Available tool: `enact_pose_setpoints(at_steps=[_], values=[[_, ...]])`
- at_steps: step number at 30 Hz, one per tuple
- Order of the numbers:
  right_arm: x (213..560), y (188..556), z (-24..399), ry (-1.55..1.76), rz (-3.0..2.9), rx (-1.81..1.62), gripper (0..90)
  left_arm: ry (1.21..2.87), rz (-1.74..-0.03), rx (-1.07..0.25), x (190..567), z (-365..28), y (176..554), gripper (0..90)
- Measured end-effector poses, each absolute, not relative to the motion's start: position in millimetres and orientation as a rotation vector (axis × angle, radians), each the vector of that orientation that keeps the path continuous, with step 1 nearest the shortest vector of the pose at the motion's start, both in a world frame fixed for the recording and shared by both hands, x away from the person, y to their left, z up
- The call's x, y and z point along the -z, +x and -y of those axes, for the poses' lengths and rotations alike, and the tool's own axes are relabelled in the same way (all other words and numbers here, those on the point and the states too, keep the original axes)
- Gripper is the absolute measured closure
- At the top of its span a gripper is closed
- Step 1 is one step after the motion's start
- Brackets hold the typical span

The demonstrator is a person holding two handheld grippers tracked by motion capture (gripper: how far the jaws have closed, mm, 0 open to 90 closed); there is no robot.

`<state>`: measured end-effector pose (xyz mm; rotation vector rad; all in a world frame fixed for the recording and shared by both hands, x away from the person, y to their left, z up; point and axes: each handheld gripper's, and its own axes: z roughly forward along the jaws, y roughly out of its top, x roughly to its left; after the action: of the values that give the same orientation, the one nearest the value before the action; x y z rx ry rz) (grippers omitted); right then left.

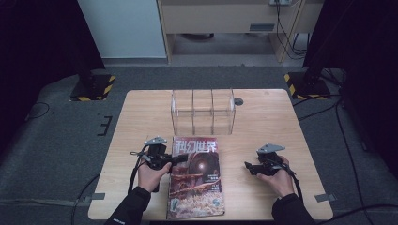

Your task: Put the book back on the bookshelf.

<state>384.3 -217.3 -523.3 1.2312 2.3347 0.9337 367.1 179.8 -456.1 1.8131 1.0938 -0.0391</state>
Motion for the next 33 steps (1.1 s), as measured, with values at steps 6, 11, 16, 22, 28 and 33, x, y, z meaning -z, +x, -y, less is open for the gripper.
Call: enact_pose_setpoints(at_steps=[6, 11, 16, 22, 28, 33], values=[[526, 388, 225, 1.271, -2.311, -0.917, 25.4, 1.808, -1.031, 0.021, 434, -181, 366, 83.7], [528, 388, 225, 1.282, -2.311, -0.907, 24.3, 1.835, -0.963, 0.000, 412, -185, 366, 83.7], [530, 390, 226, 1.294, -2.300, -0.906, 22.2, 1.827, -0.933, -0.042, 394, -193, 367, 83.7], [533, 389, 224, 1.302, -2.271, -0.924, 17.5, 1.819, -0.932, -0.133, 369, -201, 370, 83.8], [538, 387, 222, 1.291, -2.235, -0.968, 12.5, 1.782, -0.949, -0.207, 349, -206, 377, 83.8], [538, 387, 222, 1.296, -2.229, -0.964, 11.7, 1.743, -0.999, -0.275, 343, -210, 387, 83.8]])
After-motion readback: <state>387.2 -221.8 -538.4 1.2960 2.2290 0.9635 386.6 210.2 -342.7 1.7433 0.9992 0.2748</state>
